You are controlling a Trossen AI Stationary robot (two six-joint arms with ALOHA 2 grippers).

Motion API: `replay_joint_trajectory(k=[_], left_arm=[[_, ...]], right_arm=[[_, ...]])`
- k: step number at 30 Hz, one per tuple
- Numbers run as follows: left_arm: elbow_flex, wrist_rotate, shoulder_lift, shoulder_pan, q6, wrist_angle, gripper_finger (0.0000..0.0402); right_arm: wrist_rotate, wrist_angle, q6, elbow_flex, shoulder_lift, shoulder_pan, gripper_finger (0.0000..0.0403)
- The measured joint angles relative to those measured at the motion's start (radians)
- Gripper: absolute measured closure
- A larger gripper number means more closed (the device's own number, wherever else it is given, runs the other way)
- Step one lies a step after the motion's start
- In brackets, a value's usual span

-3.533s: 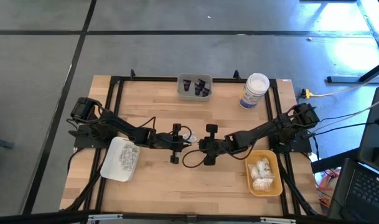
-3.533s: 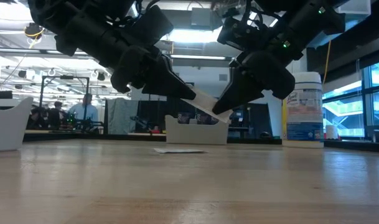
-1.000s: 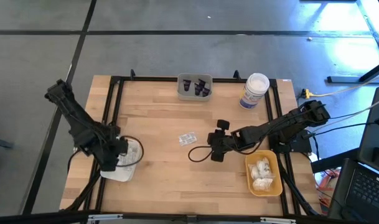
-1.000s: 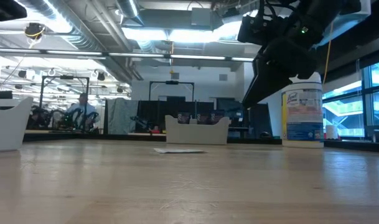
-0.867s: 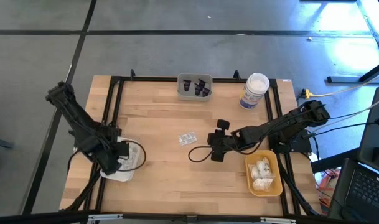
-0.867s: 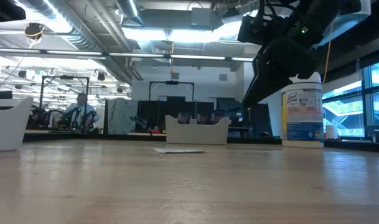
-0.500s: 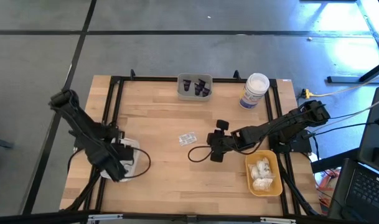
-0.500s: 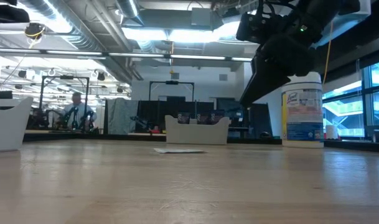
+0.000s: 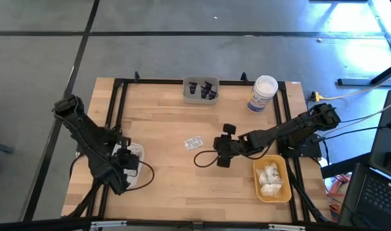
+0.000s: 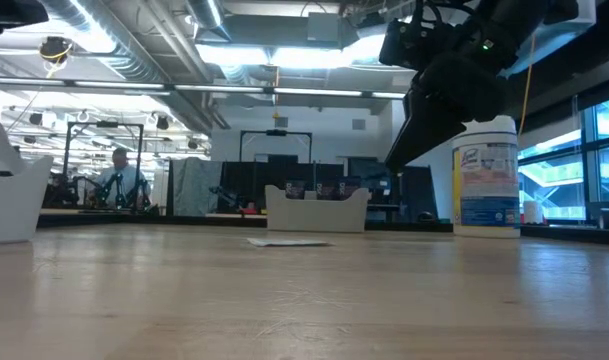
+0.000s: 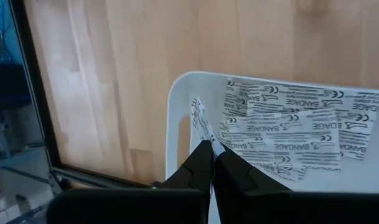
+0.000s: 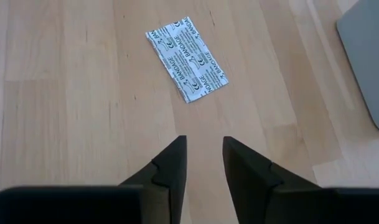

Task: Pick & Place Travel size toiletries
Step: Put the bandage into the white bin

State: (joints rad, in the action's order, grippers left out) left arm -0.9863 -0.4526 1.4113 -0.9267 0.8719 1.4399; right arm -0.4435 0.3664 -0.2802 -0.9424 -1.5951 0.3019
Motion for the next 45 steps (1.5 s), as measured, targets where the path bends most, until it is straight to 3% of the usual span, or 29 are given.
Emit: replay_joint_trajectory(k=[18, 27, 36, 40, 45], left_arm=[[0.146, 0.067, 0.000, -0.054, 0.113, -0.212, 0.0398], [0.175, 0.165, 0.000, -0.054, 0.104, -0.262, 0.0393], [0.175, 0.179, 0.000, -0.054, 0.113, -0.271, 0.0311], [0.161, 0.239, -0.001, -0.054, 0.114, -0.270, 0.0272], [0.085, 0.276, -0.002, -0.054, 0.113, -0.269, 0.0252]], right_arm=[[0.044, -0.011, 0.000, 0.000, 0.000, 0.000, 0.0323], [0.044, -0.013, 0.000, 0.000, 0.000, 0.000, 0.0311], [0.043, -0.026, 0.000, 0.000, 0.000, 0.000, 0.0298], [0.043, -0.026, 0.000, 0.000, 0.000, 0.000, 0.0300], [0.043, -0.029, 0.000, 0.000, 0.000, 0.000, 0.0309]])
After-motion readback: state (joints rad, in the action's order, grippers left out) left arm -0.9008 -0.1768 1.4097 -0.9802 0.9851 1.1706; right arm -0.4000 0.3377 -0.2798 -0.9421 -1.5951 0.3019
